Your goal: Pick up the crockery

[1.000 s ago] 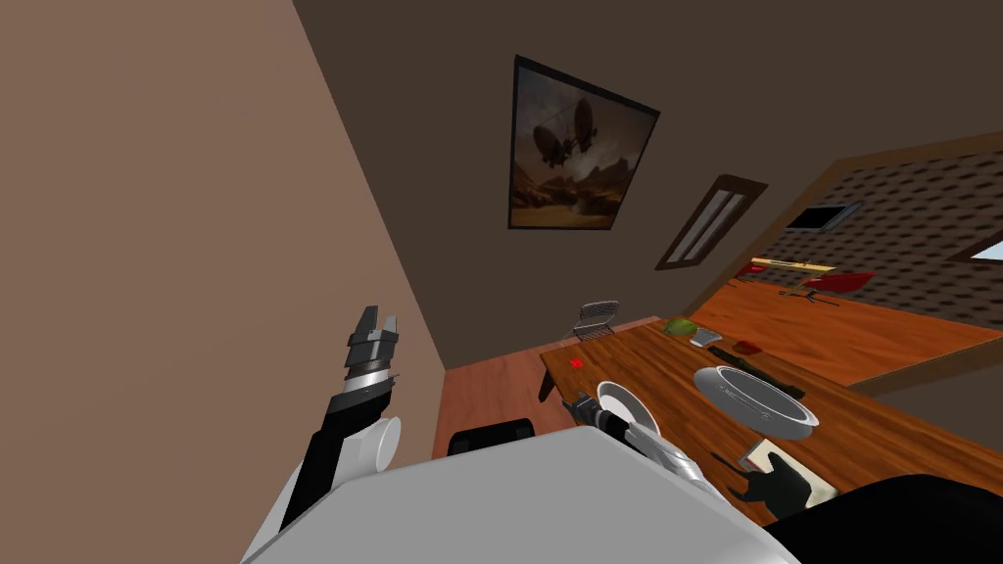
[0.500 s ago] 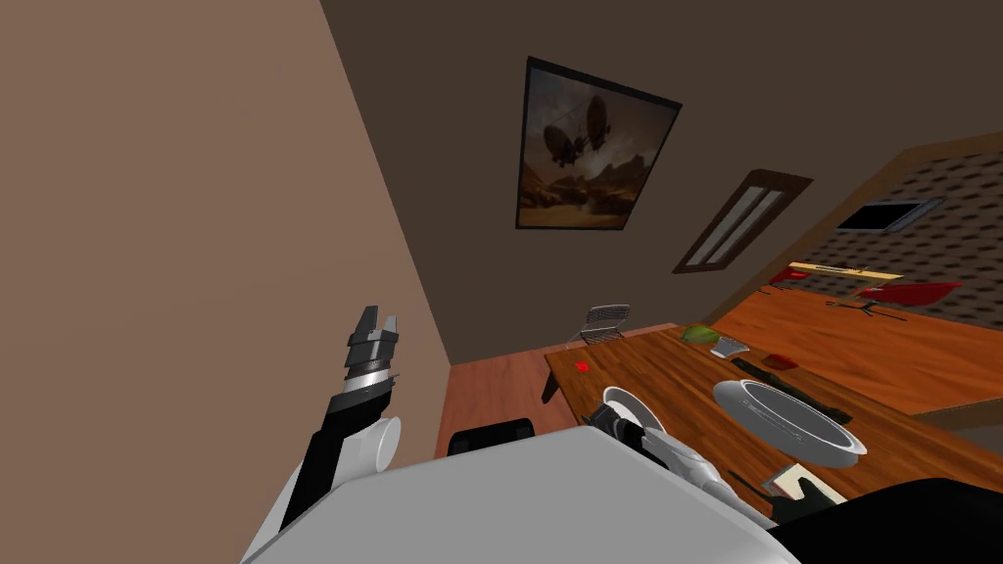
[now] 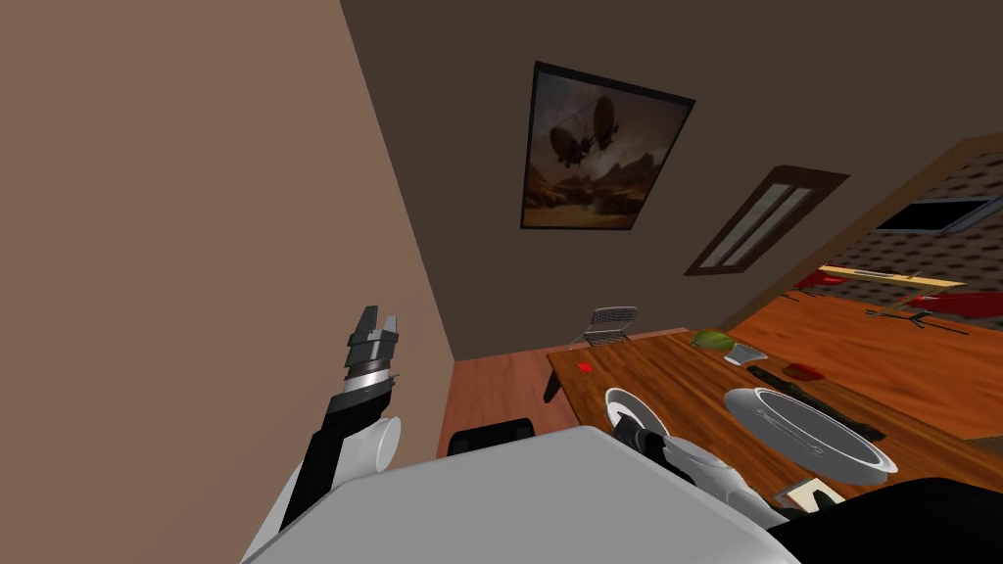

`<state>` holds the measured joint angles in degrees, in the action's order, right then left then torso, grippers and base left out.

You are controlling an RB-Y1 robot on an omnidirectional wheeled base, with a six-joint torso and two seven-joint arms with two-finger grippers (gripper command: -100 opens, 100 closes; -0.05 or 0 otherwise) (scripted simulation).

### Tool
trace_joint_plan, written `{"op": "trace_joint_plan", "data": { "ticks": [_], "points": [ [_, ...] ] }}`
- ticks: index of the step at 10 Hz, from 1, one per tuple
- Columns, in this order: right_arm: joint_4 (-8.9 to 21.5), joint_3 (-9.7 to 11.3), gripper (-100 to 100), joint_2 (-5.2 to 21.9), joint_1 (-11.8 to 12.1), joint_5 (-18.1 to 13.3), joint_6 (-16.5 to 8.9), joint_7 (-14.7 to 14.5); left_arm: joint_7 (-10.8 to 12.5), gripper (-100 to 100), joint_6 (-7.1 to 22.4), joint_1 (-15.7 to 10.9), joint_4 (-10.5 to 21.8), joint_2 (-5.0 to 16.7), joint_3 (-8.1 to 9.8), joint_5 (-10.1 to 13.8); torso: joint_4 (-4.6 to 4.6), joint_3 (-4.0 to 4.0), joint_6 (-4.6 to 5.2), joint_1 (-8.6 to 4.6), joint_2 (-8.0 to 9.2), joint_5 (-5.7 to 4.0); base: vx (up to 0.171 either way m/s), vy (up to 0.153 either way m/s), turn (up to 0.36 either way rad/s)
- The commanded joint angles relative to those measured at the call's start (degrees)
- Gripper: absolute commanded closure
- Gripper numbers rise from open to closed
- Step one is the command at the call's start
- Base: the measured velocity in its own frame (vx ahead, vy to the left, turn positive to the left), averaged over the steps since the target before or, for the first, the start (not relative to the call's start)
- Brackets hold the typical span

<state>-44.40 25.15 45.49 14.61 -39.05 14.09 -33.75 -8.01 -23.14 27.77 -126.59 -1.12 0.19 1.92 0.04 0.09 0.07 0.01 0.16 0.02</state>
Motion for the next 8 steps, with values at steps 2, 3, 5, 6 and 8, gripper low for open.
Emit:
{"op": "trace_joint_plan", "data": {
  "ticks": [2,3,5,6,8],
  "points": [
    [3.5,1.0,-100,0.5,-0.4,-1.5,-0.7,-1.5,0.0,0,0.0,0.0,0.0,0.0,0.00,0.0,0.00,0.00,-0.01,-0.02,0.00,-0.01,-0.037,-0.007,0.085],
    [4.5,1.3,-100,0.7,-0.4,-1.9,-0.9,-1.8,0.0,0,0.0,0.0,0.0,0.0,0.00,0.0,0.00,0.01,-0.01,-0.02,0.01,-0.01,-0.040,-0.004,0.066],
    [4.9,1.7,-100,1.1,-0.4,-2.0,-0.8,-1.7,0.0,0,0.0,0.0,0.0,0.0,0.00,0.0,0.01,0.02,0.00,-0.02,0.03,-0.01,-0.033,-0.004,0.032],
    [5.0,1.8,0,1.2,-0.4,-2.1,-0.8,-1.6,0.0,0,0.0,0.0,0.0,0.0,0.00,0.0,0.00,-0.01,0.00,-0.01,-0.03,-0.02,0.000,0.000,0.000],
    [6.0,2.0,-100,-1.6,-1.3,-2.3,-2.8,-2.3,0.0,0,0.0,0.0,0.0,0.0,0.01,0.0,-0.02,-0.05,-0.01,-0.15,-0.10,-0.05,-0.010,-0.073,0.061]
  ]
}}
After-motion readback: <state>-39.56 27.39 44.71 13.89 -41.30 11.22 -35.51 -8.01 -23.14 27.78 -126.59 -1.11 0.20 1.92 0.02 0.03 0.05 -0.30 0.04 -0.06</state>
